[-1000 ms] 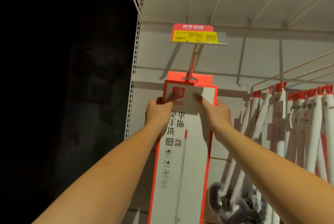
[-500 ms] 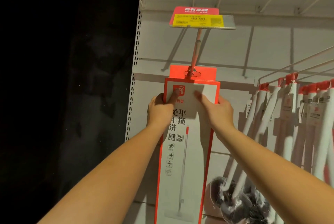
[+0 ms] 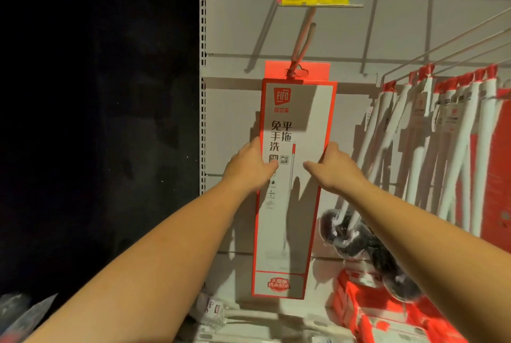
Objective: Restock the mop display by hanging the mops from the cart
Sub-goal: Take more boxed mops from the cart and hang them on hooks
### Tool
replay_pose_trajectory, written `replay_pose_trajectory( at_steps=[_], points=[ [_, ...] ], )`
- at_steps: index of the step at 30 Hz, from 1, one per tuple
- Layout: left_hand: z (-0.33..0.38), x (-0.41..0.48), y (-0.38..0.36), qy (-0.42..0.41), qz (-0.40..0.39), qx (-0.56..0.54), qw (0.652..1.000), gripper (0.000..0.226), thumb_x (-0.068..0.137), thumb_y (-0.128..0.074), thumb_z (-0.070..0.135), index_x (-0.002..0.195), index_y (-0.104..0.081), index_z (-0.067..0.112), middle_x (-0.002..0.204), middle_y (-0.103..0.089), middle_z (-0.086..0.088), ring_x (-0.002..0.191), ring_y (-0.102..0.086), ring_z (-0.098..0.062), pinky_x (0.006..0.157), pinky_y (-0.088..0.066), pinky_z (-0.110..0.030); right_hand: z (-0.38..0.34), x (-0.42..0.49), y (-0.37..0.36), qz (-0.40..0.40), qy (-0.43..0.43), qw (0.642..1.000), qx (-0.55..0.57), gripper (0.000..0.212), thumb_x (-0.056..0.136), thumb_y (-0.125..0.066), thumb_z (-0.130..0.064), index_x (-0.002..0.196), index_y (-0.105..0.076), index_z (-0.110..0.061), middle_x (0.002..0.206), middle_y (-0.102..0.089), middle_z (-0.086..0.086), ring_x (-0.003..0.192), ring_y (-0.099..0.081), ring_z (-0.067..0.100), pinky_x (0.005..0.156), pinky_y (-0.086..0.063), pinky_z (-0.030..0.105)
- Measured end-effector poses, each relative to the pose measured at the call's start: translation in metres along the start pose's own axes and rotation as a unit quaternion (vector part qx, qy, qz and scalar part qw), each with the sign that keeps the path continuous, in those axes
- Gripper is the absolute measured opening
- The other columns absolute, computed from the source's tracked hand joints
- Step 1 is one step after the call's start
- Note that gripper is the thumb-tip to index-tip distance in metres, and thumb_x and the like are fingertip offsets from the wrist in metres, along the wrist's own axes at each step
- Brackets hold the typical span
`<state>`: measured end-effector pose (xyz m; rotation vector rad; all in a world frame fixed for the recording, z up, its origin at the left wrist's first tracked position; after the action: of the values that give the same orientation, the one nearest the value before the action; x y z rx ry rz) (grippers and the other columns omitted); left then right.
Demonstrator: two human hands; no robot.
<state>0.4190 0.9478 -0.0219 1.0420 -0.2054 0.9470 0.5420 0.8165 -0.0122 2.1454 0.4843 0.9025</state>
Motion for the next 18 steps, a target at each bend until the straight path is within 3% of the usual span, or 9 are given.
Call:
replay_pose_trajectory(
  at_steps=[3, 7, 13, 16, 18],
  points=[
    [0.006, -0.023, 0.003, 0.0, -0.082, 0.14, 0.987, 0.038, 0.089, -0.054, 0.037, 0.122, -0.056, 0.019, 0.121, -0.063, -0.003, 0.105, -0.06, -0.027, 0.086, -0.052, -0.039, -0.004, -0.029, 0.003, -0.088, 0.001, 0.986, -0.142, 0.038, 0.089, -0.052, -0.041, 0.111, -0.054, -0.01, 0.108, -0.062, 0.012, 0.093, -0.058, 0.03, 0.071, -0.046, 0.032],
    [0.016, -0.057, 0.004, -0.026, -0.195, 0.309, 0.93, 0.029, 0.089, -0.051, 0.041, 0.104, -0.06, 0.018, 0.114, -0.064, -0.002, 0.094, -0.06, -0.023, 0.081, -0.051, -0.033, -0.008, -0.064, 0.003, -0.176, 0.02, 0.952, -0.251, 0.027, 0.089, -0.054, -0.037, 0.098, -0.059, -0.012, 0.093, -0.061, 0.005, 0.087, -0.06, 0.023, 0.074, -0.051, 0.032],
    [0.031, -0.103, 0.022, 0.012, -0.245, 0.327, 0.913, 0.021, 0.091, -0.051, 0.043, 0.09, -0.055, 0.023, 0.089, -0.058, 0.001, 0.087, -0.057, -0.021, 0.075, -0.048, -0.032, -0.016, -0.1, 0.013, -0.211, 0.06, 0.94, -0.261, 0.03, 0.089, -0.054, -0.038, 0.07, -0.046, -0.016, 0.076, -0.05, 0.0, 0.074, -0.052, 0.02, 0.057, -0.037, 0.025],
    [0.045, -0.133, 0.033, 0.044, -0.244, 0.333, 0.91, 0.023, 0.092, -0.05, 0.044, 0.09, -0.055, 0.022, 0.088, -0.058, 0.002, 0.083, -0.057, -0.018, 0.068, -0.044, -0.03, -0.019, -0.119, 0.018, -0.212, 0.092, 0.938, -0.257, 0.03, 0.089, -0.053, -0.037, 0.07, -0.043, -0.017, 0.074, -0.047, 0.0, 0.078, -0.053, 0.022, 0.063, -0.041, 0.027],
    [0.057, -0.155, 0.039, 0.07, -0.24, 0.335, 0.908, 0.03, 0.093, -0.049, 0.047, 0.095, -0.059, 0.019, 0.09, -0.058, 0.001, 0.085, -0.057, -0.018, 0.075, -0.048, -0.032, -0.018, -0.134, 0.021, -0.215, 0.118, 0.937, -0.248, 0.023, 0.089, -0.053, -0.036, 0.078, -0.048, -0.016, 0.076, -0.049, 0.001, 0.082, -0.055, 0.023, 0.069, -0.044, 0.03]
  ],
)
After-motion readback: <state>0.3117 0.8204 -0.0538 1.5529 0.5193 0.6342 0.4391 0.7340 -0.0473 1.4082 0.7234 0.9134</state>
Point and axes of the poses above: each hand's wrist, its own x-axis towards the middle knuckle, its own y-axis out of the back of the hand, z = x × y, the point moved 3 cm from there along x, towards the middle knuckle
